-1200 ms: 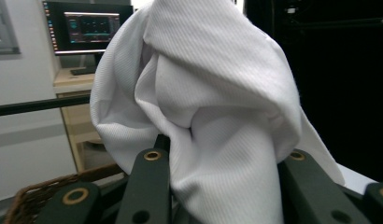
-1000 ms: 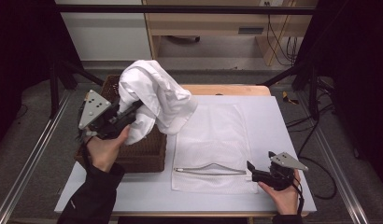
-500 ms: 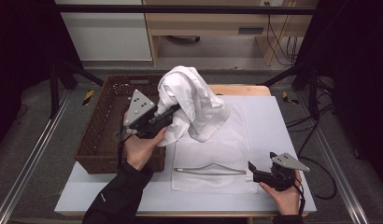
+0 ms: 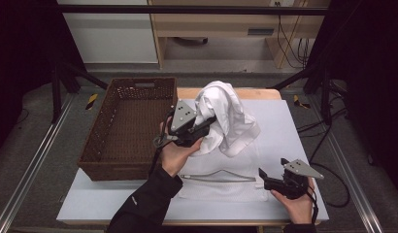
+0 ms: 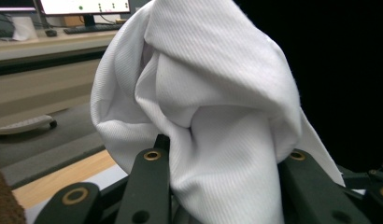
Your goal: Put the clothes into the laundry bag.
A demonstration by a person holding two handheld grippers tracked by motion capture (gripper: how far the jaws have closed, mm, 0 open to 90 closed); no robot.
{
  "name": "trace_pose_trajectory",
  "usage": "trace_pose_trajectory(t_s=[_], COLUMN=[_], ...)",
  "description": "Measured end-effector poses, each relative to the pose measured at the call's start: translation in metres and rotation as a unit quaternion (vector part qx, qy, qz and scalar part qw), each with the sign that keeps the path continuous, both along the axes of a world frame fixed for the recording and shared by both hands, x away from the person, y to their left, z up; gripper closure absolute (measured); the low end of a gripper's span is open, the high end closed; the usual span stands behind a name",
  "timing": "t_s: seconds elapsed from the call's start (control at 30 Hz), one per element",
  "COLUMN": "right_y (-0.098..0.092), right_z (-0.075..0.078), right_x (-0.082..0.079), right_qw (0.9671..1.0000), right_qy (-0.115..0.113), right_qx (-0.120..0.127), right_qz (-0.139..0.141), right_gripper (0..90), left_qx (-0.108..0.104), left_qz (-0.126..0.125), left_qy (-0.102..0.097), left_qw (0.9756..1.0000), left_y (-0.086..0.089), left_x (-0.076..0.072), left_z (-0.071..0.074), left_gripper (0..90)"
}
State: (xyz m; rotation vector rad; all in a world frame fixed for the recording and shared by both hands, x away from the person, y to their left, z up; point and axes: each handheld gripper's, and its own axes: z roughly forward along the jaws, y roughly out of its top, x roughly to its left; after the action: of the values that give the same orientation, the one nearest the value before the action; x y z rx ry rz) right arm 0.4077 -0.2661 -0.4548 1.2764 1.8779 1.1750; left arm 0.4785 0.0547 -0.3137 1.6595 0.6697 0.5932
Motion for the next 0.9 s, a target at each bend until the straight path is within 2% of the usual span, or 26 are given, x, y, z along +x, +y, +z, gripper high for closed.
trace_pose_trajectory(t_s=[0.3, 0.5, 0.77, 0.9], right_y=[-0.002, -0.003, -0.005, -0.006], right_z=[0.0, 0.001, 0.002, 0.003], right_x=[0.0, 0.0, 0.0, -0.001], right_qw=[1.0, 1.0, 1.0, 1.0], right_qy=[-0.003, -0.003, -0.001, -0.002], right_qx=[0.001, -0.001, -0.001, 0.003], right_qz=[0.0, -0.002, -0.004, -0.003], right_gripper=[10.8, 10.8, 9.9, 9.9], left_qx=[0.011, 0.026, 0.054, 0.073], left_qz=[-0.025, -0.037, -0.049, -0.051], left_qy=[0.017, 0.029, 0.051, 0.07], left_qw=[0.9995, 0.9985, 0.996, 0.9936], left_y=[-0.029, -0.048, -0.068, -0.077], left_x=[0.005, 0.008, 0.015, 0.02], left_z=[-0.021, -0.037, -0.066, -0.087], left_gripper=[66.9, 66.8, 66.5, 66.1])
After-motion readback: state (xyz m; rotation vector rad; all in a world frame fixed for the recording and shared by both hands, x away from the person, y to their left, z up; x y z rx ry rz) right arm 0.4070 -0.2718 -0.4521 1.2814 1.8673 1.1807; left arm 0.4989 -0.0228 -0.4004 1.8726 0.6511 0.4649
